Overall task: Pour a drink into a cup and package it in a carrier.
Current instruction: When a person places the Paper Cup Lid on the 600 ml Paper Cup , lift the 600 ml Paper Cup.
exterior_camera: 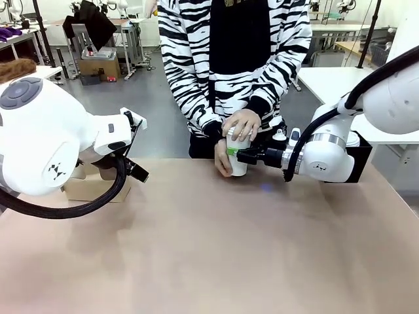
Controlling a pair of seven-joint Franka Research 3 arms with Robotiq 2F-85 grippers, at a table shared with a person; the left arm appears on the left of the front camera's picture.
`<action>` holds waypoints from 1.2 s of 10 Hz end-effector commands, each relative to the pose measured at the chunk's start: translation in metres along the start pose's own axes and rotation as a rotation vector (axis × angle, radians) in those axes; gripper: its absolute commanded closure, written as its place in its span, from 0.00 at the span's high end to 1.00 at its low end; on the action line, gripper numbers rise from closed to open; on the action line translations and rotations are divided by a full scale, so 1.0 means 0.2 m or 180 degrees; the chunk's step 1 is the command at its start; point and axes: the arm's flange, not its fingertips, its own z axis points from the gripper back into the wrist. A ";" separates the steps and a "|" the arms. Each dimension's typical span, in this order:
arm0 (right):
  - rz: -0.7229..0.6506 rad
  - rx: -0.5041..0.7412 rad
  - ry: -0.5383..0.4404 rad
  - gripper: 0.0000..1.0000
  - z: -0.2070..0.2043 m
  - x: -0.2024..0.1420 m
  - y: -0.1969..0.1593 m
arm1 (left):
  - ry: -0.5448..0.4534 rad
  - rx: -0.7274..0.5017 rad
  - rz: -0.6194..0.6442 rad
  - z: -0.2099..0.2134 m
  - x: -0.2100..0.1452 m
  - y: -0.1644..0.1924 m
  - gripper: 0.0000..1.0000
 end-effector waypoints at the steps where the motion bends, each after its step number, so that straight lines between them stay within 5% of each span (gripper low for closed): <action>1: -0.0031 0.0029 -0.0005 0.83 0.00 0.03 0.02 | -0.0012 0.0001 0.0003 0.01 0.00 0.00 1.00; 12: -0.0031 0.0029 -0.0005 0.83 0.00 0.03 0.02 | -0.0012 0.0001 0.0003 0.01 0.00 0.00 1.00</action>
